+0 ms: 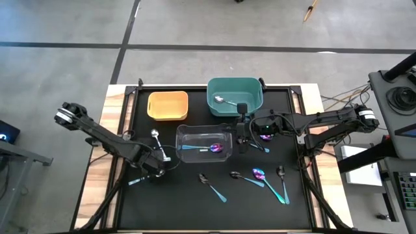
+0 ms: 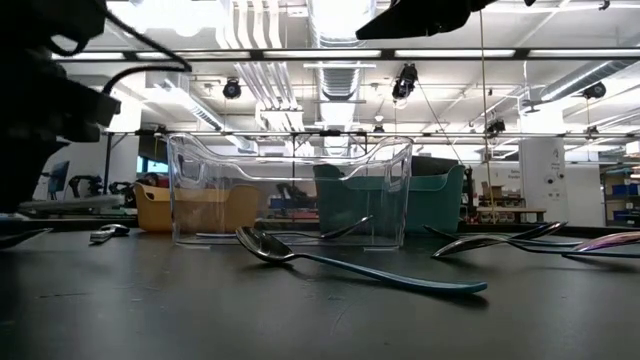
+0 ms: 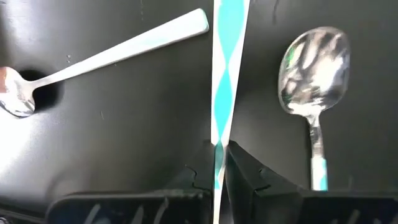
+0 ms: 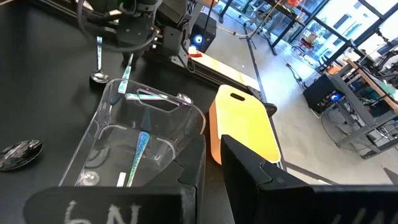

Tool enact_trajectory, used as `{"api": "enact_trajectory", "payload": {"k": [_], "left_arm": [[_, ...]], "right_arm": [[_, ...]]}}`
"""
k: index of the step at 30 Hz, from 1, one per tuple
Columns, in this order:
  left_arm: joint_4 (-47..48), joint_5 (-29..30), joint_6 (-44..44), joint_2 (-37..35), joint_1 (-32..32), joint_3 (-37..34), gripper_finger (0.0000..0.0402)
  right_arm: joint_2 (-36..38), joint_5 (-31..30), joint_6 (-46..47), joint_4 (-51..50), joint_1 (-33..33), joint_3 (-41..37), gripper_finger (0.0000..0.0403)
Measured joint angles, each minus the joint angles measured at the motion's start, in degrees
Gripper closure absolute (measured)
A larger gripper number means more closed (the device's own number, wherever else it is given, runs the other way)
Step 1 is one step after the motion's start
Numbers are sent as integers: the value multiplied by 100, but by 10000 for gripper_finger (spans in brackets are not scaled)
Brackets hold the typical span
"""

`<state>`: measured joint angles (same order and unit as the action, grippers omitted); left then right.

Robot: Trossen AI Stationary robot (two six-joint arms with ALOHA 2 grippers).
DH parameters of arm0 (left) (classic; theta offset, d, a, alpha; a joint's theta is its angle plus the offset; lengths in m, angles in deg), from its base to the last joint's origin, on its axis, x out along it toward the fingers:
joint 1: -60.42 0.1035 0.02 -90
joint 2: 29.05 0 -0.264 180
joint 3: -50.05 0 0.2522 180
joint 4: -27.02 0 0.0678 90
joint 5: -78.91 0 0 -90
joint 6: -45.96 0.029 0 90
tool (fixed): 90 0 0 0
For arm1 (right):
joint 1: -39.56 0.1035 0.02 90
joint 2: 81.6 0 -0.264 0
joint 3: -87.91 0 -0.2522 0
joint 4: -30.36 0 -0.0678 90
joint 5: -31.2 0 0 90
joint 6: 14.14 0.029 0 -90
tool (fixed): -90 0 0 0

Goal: Sort silverware by color (type)
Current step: Put the blue patterned spoon into the green bin

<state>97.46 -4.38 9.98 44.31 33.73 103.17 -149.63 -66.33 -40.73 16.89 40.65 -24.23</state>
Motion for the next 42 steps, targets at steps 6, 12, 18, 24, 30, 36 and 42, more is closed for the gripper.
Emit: {"api": "enact_trajectory", "payload": {"k": [6, 12, 18, 24, 30, 36, 42], "left_arm": [[2, 32, -314, -459, 0, 0, 401], [23, 31, -556, -813, 0, 2, 401], [24, 31, -726, -1098, 0, 4, 401], [-26, 95, -832, -1335, 0, 4, 401], [-222, 526, -762, -1525, 0, 305, 401], [-221, 1133, -236, -1547, 0, 1195, 401], [-336, 1716, 528, -1538, 0, 1859, 401]], "right_arm": [[0, 0, 0, 0, -1, 1, 360], [0, 2, 3, 0, 1, -1, 360], [0, 2, 5, 0, 1, -1, 360], [0, 3, 7, 0, -1, -1, 360], [0, 22, 7, 2, 0, -1, 360], [-51, 24, 0, 52, 0, -1, 360], [-55, 24, 0, 57, -1, -1, 360]]}}
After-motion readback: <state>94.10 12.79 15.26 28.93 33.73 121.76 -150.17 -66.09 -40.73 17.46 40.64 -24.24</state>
